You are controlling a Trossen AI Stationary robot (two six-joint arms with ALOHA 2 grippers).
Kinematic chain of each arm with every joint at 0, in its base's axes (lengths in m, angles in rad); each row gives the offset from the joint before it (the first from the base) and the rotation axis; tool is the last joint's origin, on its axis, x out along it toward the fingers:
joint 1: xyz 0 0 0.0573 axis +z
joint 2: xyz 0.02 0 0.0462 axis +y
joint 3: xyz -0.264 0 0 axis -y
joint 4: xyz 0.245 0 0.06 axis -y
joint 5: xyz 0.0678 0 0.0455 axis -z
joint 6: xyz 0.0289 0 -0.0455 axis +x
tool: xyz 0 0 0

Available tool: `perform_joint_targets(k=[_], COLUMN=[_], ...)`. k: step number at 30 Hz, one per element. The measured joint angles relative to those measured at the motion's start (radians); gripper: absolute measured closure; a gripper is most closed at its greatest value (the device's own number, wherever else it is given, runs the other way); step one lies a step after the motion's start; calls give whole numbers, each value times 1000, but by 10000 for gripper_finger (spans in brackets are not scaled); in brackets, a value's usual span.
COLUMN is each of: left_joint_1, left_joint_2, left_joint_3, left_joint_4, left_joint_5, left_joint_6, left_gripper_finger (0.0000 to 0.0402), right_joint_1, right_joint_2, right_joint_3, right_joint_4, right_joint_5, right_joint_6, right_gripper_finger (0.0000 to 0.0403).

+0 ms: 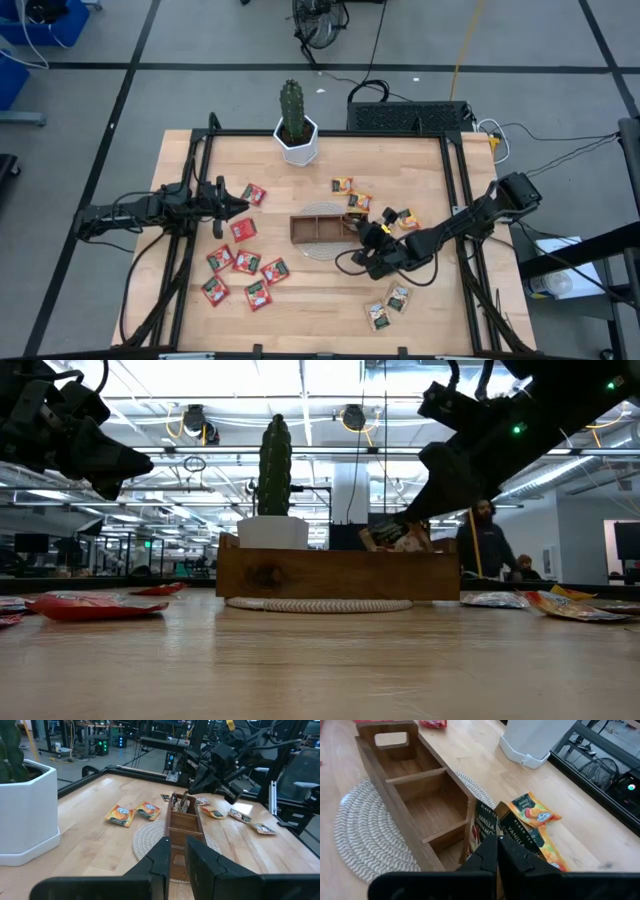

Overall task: Pick & Place Tea
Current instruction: Put the brown tea bag into the right section of the wooden organizer

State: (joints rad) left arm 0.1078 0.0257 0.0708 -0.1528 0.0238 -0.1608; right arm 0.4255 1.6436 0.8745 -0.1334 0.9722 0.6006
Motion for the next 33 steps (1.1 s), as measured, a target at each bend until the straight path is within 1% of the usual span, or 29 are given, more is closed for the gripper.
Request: perform_joint_targets(k=[5, 10, 15, 19, 21, 22, 23, 25, 26, 27, 29, 30, 33], left_joint_1=[0, 0, 0, 0, 0, 0, 0, 0, 0, 0, 0, 0, 0], left_joint_2=[0, 0, 0, 0, 0, 0, 0, 0, 0, 0, 0, 0, 0], left_joint_3=[0, 0, 0, 0, 0, 0, 0, 0, 0, 0, 0, 0, 0], left_joint_4=[0, 0, 0, 0, 0, 0, 0, 0, 0, 0, 0, 0, 0], left_joint_5=[0, 0, 0, 0, 0, 0, 0, 0, 0, -1, -1, -1, -1], left_joint_6=[0, 0, 0, 0, 0, 0, 0, 0, 0, 0, 0, 0, 0], left_gripper_finger=[344, 344, 344, 344, 344, 344, 344, 344, 344, 344, 344, 344, 344], right_joint_1=[0, -1, 0, -2, -4, -10, -24, -70, -99, -126, -181, -204, -256], right_joint_2=[-15, -41, -68, -86, -100, -110, -120, -133, -134, -134, -124, -113, -62], right_joint_3=[0, 0, 0, 0, 0, 1, 4, 35, 62, 95, 178, 220, 334], right_joint_4=[3, 2, -1, 3, 33, 61, 85, 104, 85, 43, -114, -198, -455], right_joint_5=[22, 29, 79, 94, 98, 76, 12, -190, -291, -387, -521, -566, -644], right_joint_6=[-29, -58, -75, -148, -208, -258, -304, -353, -357, -359, -369, -379, -381], right_gripper_finger=[396, 356, 314, 290, 283, 282, 282, 293, 306, 324, 371, 386, 399])
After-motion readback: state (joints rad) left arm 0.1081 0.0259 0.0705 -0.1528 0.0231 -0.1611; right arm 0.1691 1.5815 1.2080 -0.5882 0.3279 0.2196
